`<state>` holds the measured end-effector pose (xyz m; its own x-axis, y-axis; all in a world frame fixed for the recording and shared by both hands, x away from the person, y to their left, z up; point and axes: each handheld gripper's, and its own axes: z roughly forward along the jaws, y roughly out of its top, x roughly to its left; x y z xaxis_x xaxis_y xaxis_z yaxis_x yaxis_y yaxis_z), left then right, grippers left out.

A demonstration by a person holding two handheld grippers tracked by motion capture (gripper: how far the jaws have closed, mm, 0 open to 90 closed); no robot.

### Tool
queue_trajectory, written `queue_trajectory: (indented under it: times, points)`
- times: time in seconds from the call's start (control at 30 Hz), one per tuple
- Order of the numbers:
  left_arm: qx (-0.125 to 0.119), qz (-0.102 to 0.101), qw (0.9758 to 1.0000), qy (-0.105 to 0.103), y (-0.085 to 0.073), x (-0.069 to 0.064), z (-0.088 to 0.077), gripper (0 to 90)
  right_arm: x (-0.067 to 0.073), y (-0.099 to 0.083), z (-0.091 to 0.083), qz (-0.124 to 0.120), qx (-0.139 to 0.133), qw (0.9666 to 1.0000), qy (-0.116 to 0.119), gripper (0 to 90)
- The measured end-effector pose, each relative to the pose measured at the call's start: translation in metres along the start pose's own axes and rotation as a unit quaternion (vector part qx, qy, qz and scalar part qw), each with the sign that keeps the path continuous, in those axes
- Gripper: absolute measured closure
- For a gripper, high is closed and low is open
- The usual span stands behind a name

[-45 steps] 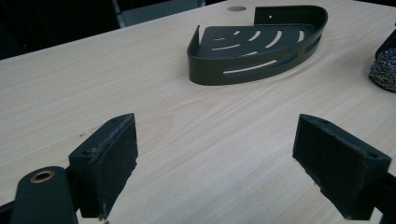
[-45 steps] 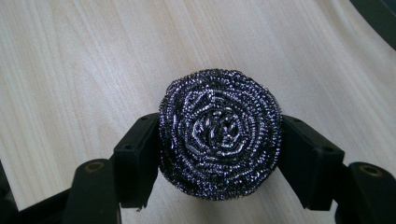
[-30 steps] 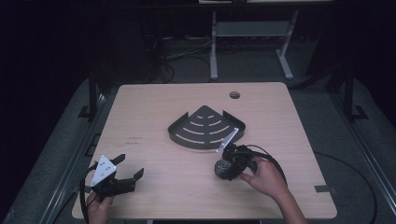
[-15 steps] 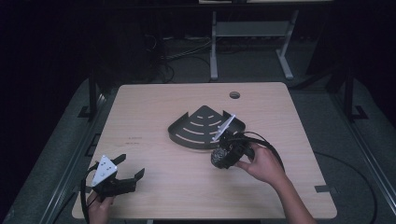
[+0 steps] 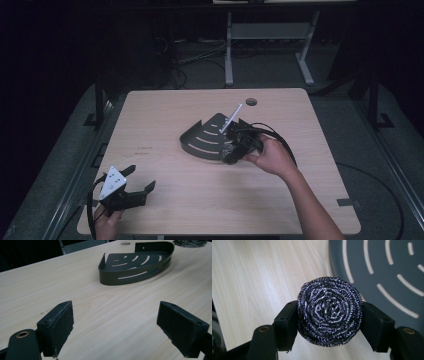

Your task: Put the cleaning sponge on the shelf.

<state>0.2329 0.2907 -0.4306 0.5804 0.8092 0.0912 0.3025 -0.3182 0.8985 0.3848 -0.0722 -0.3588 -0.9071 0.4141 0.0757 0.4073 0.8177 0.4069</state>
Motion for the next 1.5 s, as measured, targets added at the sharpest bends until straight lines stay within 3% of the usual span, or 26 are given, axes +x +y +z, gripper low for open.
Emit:
queue_trajectory:
  times: [0.43,0.8,1.27,1.5]
  points:
    - [0.000,-0.002,1.0000,0.001,0.001,0.000,0.000,13.3,-0.030,0.023,0.006,0.023,0.010,0.9997,0.000,34.4]
    - [0.002,0.003,1.0000,0.000,0.002,-0.003,0.002,13.3,-0.056,0.036,0.013,0.043,0.003,0.9991,0.001,34.4]
    - [-0.001,0.001,1.0000,-0.002,0.001,-0.002,0.001,13.3,-0.071,0.041,0.036,0.067,0.026,0.9972,-0.019,34.2]
    - [0.000,0.000,1.0000,-0.001,0.001,-0.001,0.000,13.3,-0.080,0.041,0.047,0.082,0.026,0.9962,-0.016,34.2]
